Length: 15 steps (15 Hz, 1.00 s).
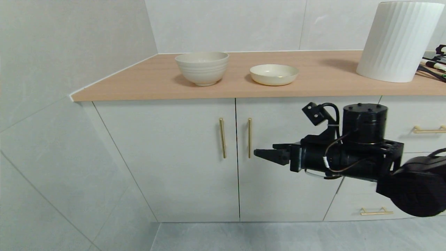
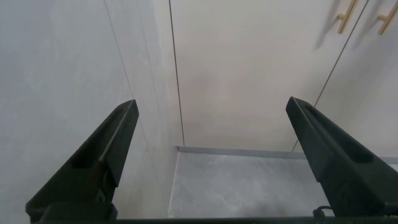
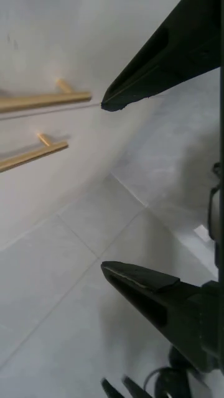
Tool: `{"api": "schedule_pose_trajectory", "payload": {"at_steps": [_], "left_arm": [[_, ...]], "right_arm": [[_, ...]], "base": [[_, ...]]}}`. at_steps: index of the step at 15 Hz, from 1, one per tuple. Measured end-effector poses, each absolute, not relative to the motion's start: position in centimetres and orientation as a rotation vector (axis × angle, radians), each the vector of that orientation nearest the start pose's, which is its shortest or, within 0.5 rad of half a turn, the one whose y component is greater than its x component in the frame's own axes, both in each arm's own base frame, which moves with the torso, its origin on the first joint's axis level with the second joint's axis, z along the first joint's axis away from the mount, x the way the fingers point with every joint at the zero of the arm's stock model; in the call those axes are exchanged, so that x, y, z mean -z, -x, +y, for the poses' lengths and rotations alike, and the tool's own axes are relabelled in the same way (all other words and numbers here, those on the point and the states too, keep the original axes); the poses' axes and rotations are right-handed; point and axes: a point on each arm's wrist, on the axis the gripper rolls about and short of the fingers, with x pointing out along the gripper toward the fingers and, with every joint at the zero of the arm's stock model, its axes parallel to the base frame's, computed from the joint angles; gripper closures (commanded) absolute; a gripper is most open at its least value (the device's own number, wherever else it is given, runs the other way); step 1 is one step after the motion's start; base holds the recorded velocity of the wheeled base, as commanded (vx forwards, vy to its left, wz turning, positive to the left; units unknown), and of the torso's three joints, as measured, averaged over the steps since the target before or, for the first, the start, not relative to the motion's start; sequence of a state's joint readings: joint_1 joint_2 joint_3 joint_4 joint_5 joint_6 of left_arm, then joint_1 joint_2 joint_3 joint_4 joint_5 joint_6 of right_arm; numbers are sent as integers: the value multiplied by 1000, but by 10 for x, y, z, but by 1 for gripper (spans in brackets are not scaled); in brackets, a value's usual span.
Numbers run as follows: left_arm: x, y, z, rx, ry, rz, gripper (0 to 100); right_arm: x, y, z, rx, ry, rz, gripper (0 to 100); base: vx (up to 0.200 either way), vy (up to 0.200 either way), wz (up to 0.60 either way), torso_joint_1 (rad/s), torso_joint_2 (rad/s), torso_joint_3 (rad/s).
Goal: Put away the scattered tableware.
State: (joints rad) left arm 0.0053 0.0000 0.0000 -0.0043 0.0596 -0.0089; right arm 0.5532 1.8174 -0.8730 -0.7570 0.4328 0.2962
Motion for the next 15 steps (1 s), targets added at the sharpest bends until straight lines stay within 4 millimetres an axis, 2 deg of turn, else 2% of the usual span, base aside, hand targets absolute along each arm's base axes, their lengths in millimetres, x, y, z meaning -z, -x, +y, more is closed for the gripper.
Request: {"api": "schedule_pose_trajectory", "payload": {"at_steps": [3, 9, 12, 15], "left_arm": [[-76, 23, 1, -65, 9, -5, 0], [-76, 23, 1, -65, 9, -5, 0], [-76, 23, 1, -65, 9, -5, 0], [-76, 23, 1, -65, 9, -5, 0]], "right_arm": [[-161, -305, 200, -860, -268, 344, 0], [-149, -333, 217, -835, -339, 264, 0], [-141, -342, 224, -804, -350, 258, 0], [-139, -342, 236, -838, -417, 214, 0]], "base": [[0, 0, 0, 0, 0, 0], [0, 0, 0, 0, 0, 0], [0, 0, 0, 0, 0, 0], [0, 0, 0, 0, 0, 0]]}}
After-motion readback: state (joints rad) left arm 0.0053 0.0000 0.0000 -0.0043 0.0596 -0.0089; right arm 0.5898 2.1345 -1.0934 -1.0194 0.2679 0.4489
